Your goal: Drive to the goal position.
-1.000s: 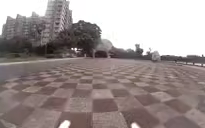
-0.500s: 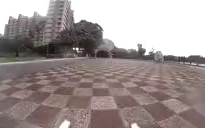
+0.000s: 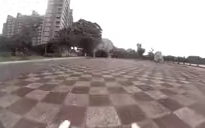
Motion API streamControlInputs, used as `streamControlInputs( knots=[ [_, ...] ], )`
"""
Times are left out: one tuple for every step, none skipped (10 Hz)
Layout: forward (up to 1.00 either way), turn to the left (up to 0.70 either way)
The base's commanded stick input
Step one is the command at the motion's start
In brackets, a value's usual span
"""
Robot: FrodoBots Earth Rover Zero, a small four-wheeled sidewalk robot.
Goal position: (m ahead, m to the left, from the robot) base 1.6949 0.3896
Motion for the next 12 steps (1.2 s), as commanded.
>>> streamControlInputs(
  knots=[
    [0.70, 0.01],
    [0.70, 0.11],
    [0.70, 0.11],
    [0.70, 0.11],
    [0.70, 0.11],
    [0.70, 0.11],
    [0.70, -0.05],
    [0.70, -0.24],
    [0.70, -0.18],
    [0.70, -0.02],
    [0.70, 0.11],
    [0.70, 0.11]
  ],
)
